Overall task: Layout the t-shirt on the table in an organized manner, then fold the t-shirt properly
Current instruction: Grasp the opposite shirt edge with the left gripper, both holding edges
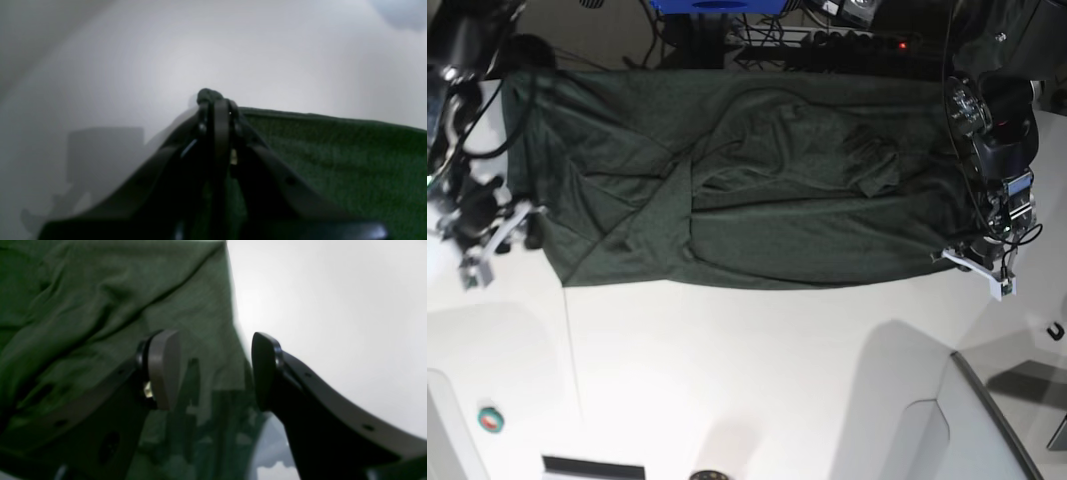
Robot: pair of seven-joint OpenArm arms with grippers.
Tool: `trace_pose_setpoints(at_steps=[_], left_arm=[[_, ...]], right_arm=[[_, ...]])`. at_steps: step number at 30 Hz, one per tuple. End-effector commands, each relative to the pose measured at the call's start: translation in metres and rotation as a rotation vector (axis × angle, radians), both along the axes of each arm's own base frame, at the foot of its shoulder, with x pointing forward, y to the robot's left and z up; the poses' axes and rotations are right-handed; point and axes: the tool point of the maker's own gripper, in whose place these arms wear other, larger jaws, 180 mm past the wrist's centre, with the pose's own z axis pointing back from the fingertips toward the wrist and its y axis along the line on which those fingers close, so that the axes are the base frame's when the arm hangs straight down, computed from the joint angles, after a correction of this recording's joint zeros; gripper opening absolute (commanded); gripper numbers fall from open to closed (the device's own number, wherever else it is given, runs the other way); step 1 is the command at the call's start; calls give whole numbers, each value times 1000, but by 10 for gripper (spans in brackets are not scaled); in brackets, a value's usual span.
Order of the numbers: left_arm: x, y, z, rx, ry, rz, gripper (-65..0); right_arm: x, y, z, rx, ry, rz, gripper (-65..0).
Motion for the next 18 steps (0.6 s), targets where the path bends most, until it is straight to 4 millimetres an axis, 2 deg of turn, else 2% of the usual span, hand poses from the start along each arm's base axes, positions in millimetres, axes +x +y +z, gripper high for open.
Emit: trace_pose_setpoints(at_steps=[1,4,6,9,14,18], left_arm=[[2,-2,1,-1,24,-16,-650],[16,3,19,40,-21,-30,-650],[24,5,29,56,-47,-34,-650],[26,5,32,59,-54,-34,-650],[31,-18,25,80,-23,-125,-650],[31,-20,24,80,-20,-132,-650]], right_arm=[[24,-9,15,-15,-49,7,-326],[47,-15,6,-32,10,52,-327],[65,-8,2,-57,49,108,-324],[91,10,-4,-78,57,181,-323],[109,23,-24,-54,87,210,-321],[110,27,-33,-13,98,190,-321]])
